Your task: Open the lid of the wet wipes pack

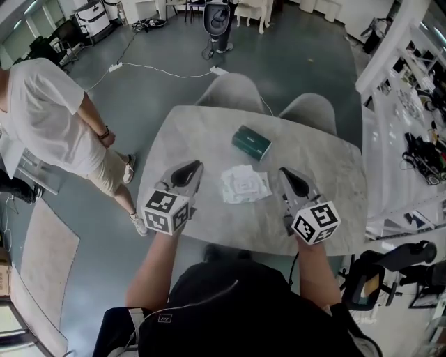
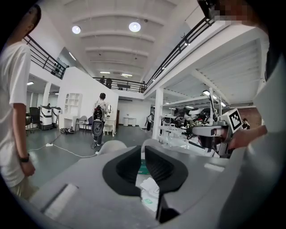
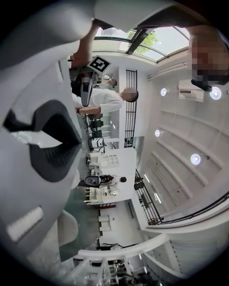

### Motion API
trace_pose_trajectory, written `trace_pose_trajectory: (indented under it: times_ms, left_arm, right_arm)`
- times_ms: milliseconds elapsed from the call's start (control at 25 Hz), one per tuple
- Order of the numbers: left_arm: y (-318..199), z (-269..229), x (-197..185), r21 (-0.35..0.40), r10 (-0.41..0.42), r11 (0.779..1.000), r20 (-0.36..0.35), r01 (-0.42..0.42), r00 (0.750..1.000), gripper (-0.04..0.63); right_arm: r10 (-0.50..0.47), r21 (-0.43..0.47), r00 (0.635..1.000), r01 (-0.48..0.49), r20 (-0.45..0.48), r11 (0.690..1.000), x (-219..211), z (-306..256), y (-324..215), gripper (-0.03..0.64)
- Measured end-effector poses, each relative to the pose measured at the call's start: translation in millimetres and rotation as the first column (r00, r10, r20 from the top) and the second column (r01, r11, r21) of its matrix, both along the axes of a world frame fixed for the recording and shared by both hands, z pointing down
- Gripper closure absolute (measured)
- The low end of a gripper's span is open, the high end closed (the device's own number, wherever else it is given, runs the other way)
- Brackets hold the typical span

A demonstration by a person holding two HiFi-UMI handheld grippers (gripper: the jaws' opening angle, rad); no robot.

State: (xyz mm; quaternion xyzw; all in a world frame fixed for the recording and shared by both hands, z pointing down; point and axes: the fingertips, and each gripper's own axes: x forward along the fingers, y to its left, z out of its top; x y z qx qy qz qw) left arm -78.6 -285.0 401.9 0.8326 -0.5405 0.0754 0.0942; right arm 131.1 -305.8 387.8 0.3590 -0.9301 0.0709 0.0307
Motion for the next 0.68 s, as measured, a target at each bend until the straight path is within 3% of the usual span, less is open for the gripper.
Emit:
trace_pose_trajectory:
  times_ms: [680]
  left_arm:
    - [1.9, -7.9, -5.4, 0.021, 0.002, 1.0, -0.003, -0.002, 1.0, 0.563]
  right_arm:
    - [-0.021, 0.008, 1.0, 0.021, 0.007, 1.0, -11.9, -11.3, 3.0, 0.615]
